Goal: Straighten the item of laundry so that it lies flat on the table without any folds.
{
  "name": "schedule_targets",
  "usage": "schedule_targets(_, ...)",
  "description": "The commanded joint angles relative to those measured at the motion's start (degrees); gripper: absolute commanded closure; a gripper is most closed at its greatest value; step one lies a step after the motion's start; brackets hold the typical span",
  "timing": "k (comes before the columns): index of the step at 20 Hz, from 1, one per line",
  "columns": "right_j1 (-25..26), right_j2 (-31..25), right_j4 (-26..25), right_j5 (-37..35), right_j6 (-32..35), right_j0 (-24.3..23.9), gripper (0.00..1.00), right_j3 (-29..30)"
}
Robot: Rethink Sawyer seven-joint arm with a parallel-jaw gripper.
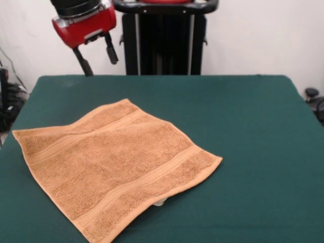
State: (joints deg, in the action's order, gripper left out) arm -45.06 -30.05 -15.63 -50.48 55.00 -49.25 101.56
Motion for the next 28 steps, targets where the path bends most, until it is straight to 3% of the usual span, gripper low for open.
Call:
schedule_targets(1, 3.7, -8.4, -2.9, 1.7, -9.0, 1.9, 0.00, -0.6)
schedule_targets(13, 4.7, -8.1, -4.3, 2.0, -3.5, 2.2, 0.00, -1.8)
schedule_targets(23, 5.2, -8.9, -6.8, 3.8, -6.2, 1.5, 0.00, -2.2)
schedule_targets(24, 5.2, -8.9, -7.0, 3.8, -6.2, 1.5, 1.00, -2.3)
schedule_targets(28, 5.2, -8.7, -7.8, 3.5, -5.8, 2.0, 1.00, -2.7)
